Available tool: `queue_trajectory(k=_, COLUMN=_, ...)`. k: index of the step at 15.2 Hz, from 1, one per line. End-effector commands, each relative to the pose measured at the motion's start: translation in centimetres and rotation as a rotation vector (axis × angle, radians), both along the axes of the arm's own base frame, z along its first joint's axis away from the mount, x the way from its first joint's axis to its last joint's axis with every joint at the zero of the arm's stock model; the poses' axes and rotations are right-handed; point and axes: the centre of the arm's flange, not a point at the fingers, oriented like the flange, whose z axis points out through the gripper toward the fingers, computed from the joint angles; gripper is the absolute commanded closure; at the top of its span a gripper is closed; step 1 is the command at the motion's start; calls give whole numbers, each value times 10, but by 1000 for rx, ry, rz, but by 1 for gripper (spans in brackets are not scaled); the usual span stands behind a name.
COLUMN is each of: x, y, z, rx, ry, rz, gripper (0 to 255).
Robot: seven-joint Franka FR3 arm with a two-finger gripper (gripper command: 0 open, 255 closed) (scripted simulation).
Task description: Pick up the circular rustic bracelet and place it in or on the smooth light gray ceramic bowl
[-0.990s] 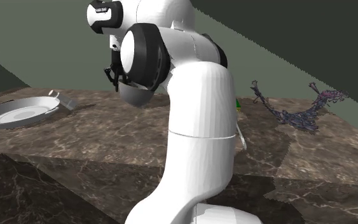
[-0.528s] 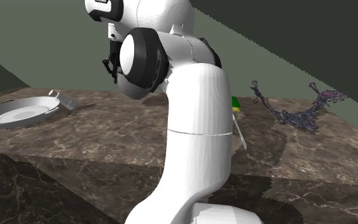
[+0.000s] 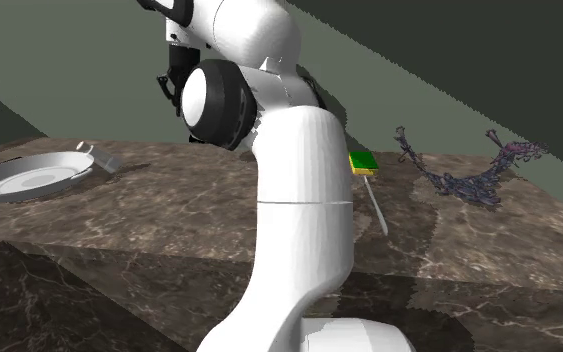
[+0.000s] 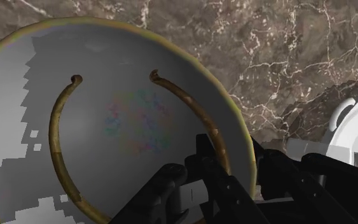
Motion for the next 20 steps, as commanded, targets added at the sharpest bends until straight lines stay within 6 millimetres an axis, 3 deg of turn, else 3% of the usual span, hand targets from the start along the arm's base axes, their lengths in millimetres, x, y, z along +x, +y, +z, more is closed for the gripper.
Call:
queue_trajectory(k=1, x=0, y=-1, z=12, rx=0, ry=0, rz=-1, gripper=255)
queue_trajectory(k=3, x=7, y=-9, z=14, rx=0, ry=0, rz=-1, gripper=255)
queue_trajectory(k=16, x=7, y=-9, z=-57, rx=0, ry=0, rz=-1, gripper=255)
queue_trajectory(k=20, x=7, y=-9, z=-57, rx=0, ry=0, rz=-1, gripper=255)
